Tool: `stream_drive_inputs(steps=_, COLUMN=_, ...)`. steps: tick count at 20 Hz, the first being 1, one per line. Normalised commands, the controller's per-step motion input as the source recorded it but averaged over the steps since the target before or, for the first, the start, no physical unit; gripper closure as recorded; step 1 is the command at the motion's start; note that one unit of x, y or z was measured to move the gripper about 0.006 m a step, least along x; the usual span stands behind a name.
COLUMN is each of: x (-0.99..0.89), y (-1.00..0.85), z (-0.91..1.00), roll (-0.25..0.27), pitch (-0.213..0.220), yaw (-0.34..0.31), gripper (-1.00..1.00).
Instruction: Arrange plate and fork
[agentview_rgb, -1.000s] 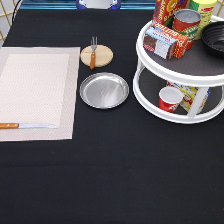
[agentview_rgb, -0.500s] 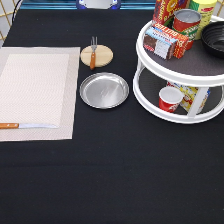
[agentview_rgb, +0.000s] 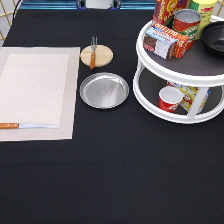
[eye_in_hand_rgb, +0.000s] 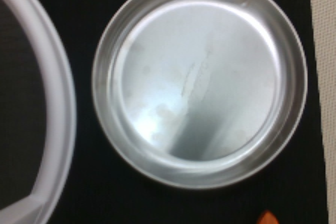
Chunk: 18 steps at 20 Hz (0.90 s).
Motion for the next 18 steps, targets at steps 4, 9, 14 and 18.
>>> stream_drive_inputs(steps=4, x=0.82, y=-0.16, z=-0.05, roll=0.116, pitch=0.094, yaw=-0.065, gripper=-1.00)
stream_drive_inputs(steps=9, x=0.86, y=-0.09, z=-0.08, roll=0.140, pitch=0.098, yaw=-0.056, gripper=-1.00)
stream_drive_inputs(steps=14, x=0.83, y=-0.07, z=-0.18, roll=0.111, pitch=0.132, yaw=-0.036, gripper=-1.00)
stream_drive_inputs(steps=18, x=0.60, y=-0.16, z=-0.28, roll=0.104, pitch=0.063, yaw=-0.021, gripper=-1.00)
